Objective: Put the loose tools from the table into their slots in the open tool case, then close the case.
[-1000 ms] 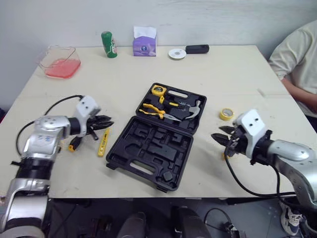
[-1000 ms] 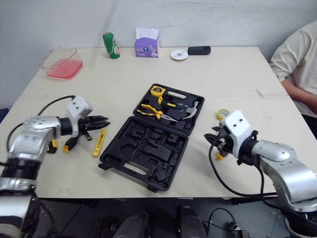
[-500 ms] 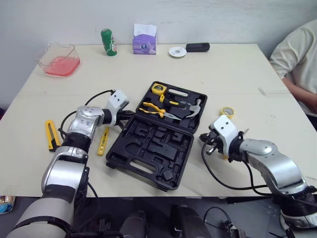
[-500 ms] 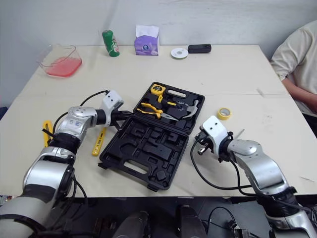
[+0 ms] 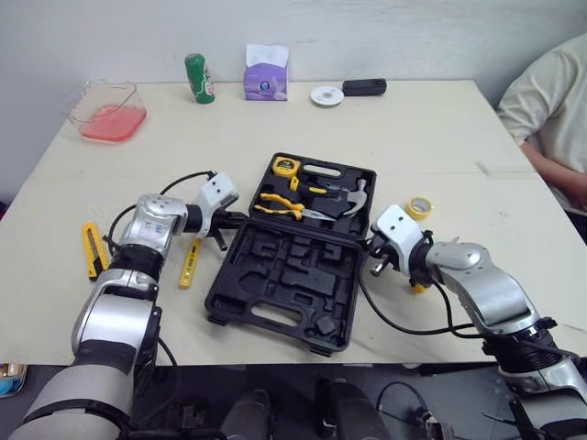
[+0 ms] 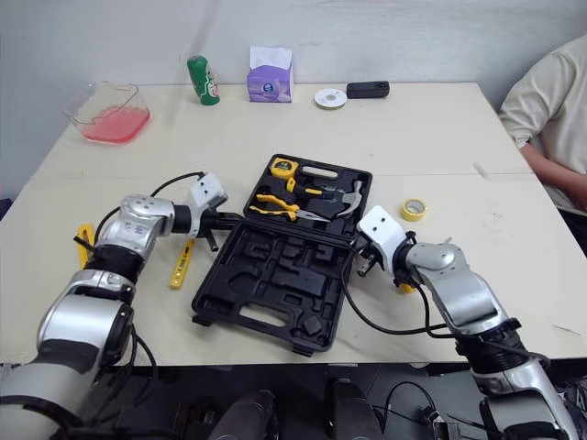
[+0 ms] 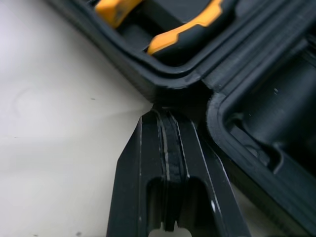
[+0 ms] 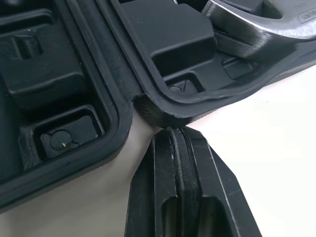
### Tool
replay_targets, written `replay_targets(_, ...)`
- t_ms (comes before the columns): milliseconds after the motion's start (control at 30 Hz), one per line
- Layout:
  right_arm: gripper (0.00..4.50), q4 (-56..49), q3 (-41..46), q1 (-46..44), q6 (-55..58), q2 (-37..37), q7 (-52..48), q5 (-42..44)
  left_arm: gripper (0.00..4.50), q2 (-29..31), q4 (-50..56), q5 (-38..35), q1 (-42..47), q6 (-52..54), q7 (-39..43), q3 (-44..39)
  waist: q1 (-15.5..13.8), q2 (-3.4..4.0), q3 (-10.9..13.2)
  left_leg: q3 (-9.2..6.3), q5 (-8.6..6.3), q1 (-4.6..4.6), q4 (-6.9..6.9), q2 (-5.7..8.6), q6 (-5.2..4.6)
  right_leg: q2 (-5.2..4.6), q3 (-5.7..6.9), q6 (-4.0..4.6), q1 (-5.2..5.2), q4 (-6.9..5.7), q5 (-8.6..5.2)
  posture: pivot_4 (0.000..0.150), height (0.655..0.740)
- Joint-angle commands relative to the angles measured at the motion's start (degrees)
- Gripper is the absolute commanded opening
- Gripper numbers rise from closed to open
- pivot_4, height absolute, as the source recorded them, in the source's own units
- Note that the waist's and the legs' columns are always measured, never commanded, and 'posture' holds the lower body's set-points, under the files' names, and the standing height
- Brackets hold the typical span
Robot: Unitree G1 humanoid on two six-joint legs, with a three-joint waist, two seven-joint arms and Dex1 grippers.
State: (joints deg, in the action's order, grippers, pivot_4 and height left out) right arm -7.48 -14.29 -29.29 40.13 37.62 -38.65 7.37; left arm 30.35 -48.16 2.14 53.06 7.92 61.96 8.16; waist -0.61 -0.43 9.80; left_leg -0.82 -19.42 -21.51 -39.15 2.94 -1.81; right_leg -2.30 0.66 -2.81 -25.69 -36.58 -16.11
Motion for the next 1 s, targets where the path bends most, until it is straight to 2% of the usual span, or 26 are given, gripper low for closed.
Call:
replay_targets(33,0.05,-2.0,-3.1,-3.6,-5.5,-1.7,-4.2,-0.7,0.00,-0.7,9.7,-1.7,-3.7,2.2,5.2,2.0,0.3,0.00,0.0,-0.02,0.00,0.00,0.00,0.00,0.00,0.00,0.00,0.00,0.00,-0.01,0.00,0.150,0.7400)
replay_targets(367,0.05,0.8,-5.4,-4.9,-9.7,-3.8,-8.6,-5.0,0.00,2.4,30.9,-4.2,-15.9,14.1,4.2,0.3,0.9,0.01,0.0,0.00,0.00,0.05,0.04,-0.02,0.00,0.01,-0.04,0.00,0.00,-0.05,0.00,0.150,0.7400)
replay_targets(567,0.05,-0.5,-2.2,-2.6,-9.3,-1.3,-9.9,-5.8,0.00,3.0,37.2,-3.6,-21.5,20.0,-2.1,-2.7,0.7,0.02,0.0,-0.01,-0.01,0.10,0.04,-0.02,0.00,0.01,-0.06,0.00,0.06,-0.07,0.00,0.150,0.7400)
replay_targets(700,0.05,-2.8,5.0,-0.2,-8.3,2.9,-9.6,-4.7,0.00,6.4,41.2,-6.1,-25.4,21.5,-4.4,-8.8,0.8,0.02,0.0,-0.01,-0.02,0.10,0.06,-0.02,0.00,0.01,-0.06,0.00,0.05,-0.04,0.00,0.150,0.7400)
replay_targets(733,0.05,-4.3,8.9,0.8,-6.3,3.8,-10.0,-2.1,0.00,7.9,43.8,-7.8,-27.6,21.8,-4.1,-11.6,0.8,0.02,0.0,0.00,-0.02,0.09,0.07,-0.02,0.00,0.01,-0.06,0.00,0.04,-0.02,0.00,0.150,0.7400)
replay_targets(800,0.05,-7.1,15.1,2.9,-3.3,5.0,-11.4,2.9,0.00,9.6,49.1,-12.6,-31.3,24.6,-3.4,-16.7,0.8,0.03,0.0,-0.01,-0.02,0.08,0.09,-0.05,0.01,0.01,-0.06,0.00,0.04,0.02,0.00,0.150,0.7400)
replay_targets(900,0.05,-11.7,30.2,10.4,2.4,8.4,-16.1,13.3,0.00,11.6,61.0,-27.9,-41.4,36.9,0.1,-33.5,0.4,0.02,0.0,-0.10,-0.04,0.04,0.09,-0.09,-0.01,0.01,0.00,0.00,0.09,0.09,0.00,0.150,0.7400)
replay_targets(967,0.05,-12.7,36.7,14.7,4.5,10.4,-17.8,16.9,0.00,12.8,64.4,-32.6,-47.5,40.5,0.7,-40.7,0.2,0.03,0.0,-0.16,-0.12,0.07,0.09,-0.13,-0.09,0.01,0.01,0.00,0.25,0.22,0.00,0.150,0.7400)
replay_targets(1000,0.01,-12.7,39.8,17.2,5.0,11.5,-18.7,18.1,0.31,13.5,64.9,-33.6,-51.1,41.3,0.9,-44.0,0.1,0.03,0.0,-0.15,-0.13,0.08,0.08,-0.13,-0.11,-0.01,-0.01,0.00,0.30,0.30,0.00,0.150,0.7400)
